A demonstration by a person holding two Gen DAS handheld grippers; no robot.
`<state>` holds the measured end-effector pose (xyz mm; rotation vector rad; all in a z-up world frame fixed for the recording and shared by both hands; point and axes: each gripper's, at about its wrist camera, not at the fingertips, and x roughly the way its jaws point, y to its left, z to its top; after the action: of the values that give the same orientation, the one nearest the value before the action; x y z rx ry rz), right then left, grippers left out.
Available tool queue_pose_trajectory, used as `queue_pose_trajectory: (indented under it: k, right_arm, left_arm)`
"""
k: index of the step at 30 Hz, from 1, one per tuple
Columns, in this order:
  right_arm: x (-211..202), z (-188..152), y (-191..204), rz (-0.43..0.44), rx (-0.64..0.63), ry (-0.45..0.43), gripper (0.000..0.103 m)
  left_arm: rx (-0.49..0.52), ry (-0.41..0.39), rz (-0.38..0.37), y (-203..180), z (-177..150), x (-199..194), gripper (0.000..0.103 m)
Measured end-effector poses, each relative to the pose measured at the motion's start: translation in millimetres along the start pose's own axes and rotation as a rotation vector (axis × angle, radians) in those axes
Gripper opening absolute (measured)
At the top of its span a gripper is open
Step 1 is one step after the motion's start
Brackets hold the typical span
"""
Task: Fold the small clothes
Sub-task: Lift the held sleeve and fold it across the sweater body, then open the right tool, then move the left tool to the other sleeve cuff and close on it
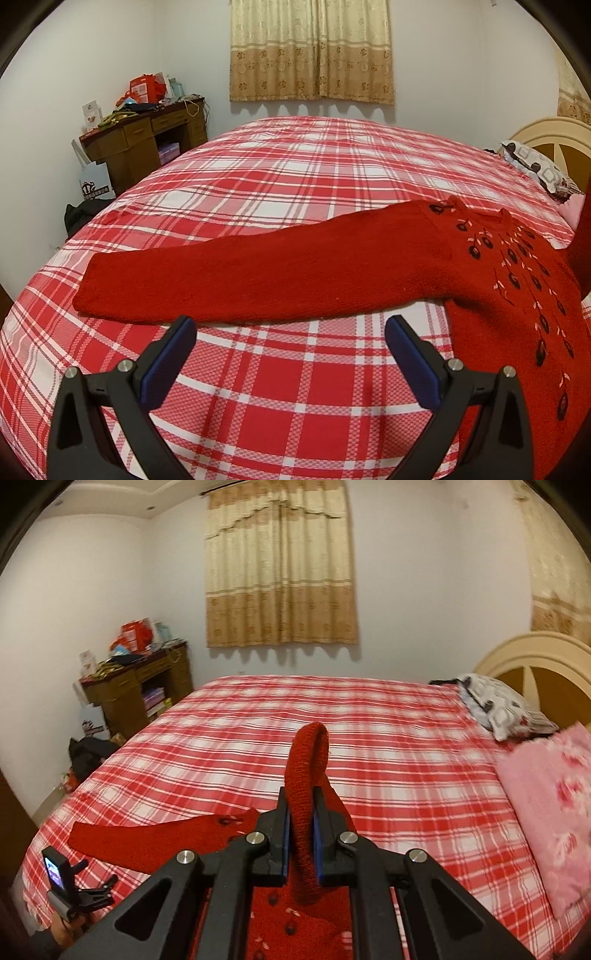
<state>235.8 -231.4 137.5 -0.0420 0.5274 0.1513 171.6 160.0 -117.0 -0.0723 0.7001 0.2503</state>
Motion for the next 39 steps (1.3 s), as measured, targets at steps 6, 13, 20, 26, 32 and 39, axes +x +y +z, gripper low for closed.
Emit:
queue_pose_trajectory:
  k: [6, 13, 20, 26, 32, 39]
  right_arm:
    - [35, 0, 50, 0.062, -0.058, 0.029, 0.009]
    - [104, -29, 110, 0.151, -0.093, 0.127, 0.009]
    - [175, -85, 168, 0.208, -0.136, 0.253, 0.009]
    - [235, -135, 188, 0.25, -0.136, 0.377, 0.009]
    - [255, -168, 174, 0.448, 0.024, 0.456, 0.067]
    - [220, -169, 137, 0.395, 0.011, 0.389, 0.067]
  left_arm:
    - [-0.011, 0.007, -0.004, 3, -1, 2, 0.103]
    - [-0.028, 0.015, -0.004, 11, -5, 2, 0.103]
    - [-0.041, 0.036, 0.004, 20, -11, 6, 0.103]
    - [-0.04, 0.047, 0.021, 26, -16, 7, 0.103]
    - [-0.037, 0.057, 0.045, 32, -17, 5, 0.103]
    - [-0.035, 0.072, 0.102, 47, -22, 8, 0.103]
